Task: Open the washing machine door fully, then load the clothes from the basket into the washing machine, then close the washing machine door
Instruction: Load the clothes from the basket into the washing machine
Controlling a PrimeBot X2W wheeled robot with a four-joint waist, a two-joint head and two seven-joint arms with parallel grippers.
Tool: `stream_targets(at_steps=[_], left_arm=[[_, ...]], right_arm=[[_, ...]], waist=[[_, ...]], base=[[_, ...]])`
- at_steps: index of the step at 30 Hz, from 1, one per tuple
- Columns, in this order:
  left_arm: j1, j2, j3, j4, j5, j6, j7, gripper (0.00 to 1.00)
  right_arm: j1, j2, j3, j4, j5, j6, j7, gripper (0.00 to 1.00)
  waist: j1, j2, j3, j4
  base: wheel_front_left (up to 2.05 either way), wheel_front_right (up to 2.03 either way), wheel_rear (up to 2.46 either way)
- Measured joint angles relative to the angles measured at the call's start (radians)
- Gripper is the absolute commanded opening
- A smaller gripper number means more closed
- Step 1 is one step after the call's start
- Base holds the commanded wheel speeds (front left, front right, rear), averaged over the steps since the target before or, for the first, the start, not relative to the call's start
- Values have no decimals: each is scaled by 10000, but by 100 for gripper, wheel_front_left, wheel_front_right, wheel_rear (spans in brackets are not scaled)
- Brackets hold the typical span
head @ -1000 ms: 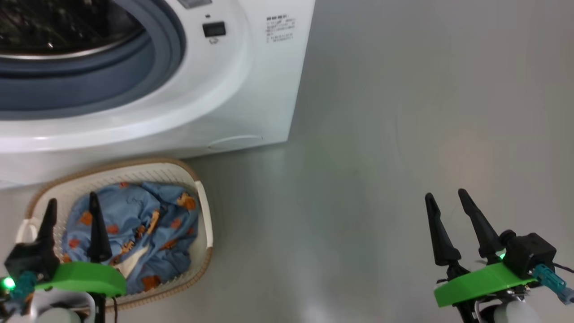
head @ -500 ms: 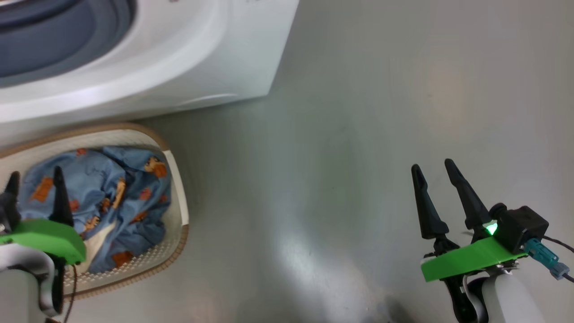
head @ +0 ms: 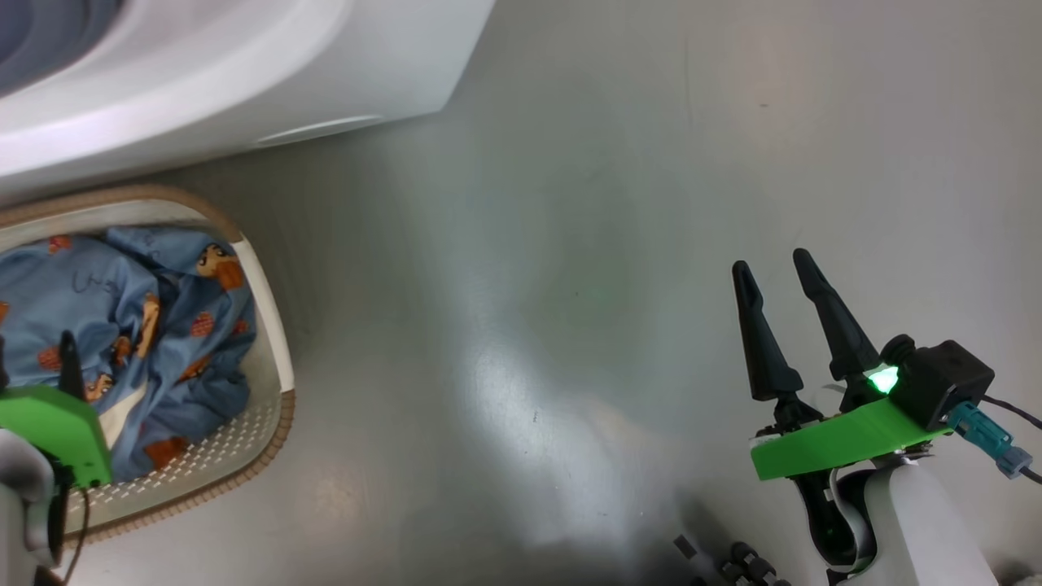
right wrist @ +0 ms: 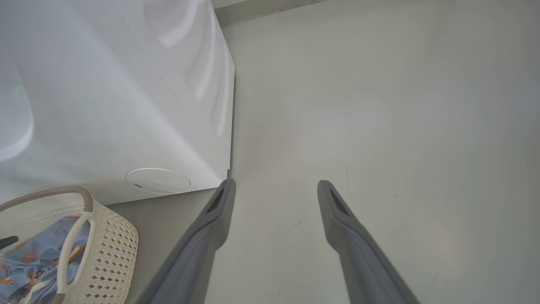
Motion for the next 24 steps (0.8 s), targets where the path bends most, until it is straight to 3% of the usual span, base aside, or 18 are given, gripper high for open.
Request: stream_targets(at_steps=[24], left_arm=[[-699,1218,-648,121,514,-109,2247,100]], right_arm=[[-414,17,408,-17,616,0,0,100]], waist=[[0,0,1007,-538]], base=[[0,0,0]])
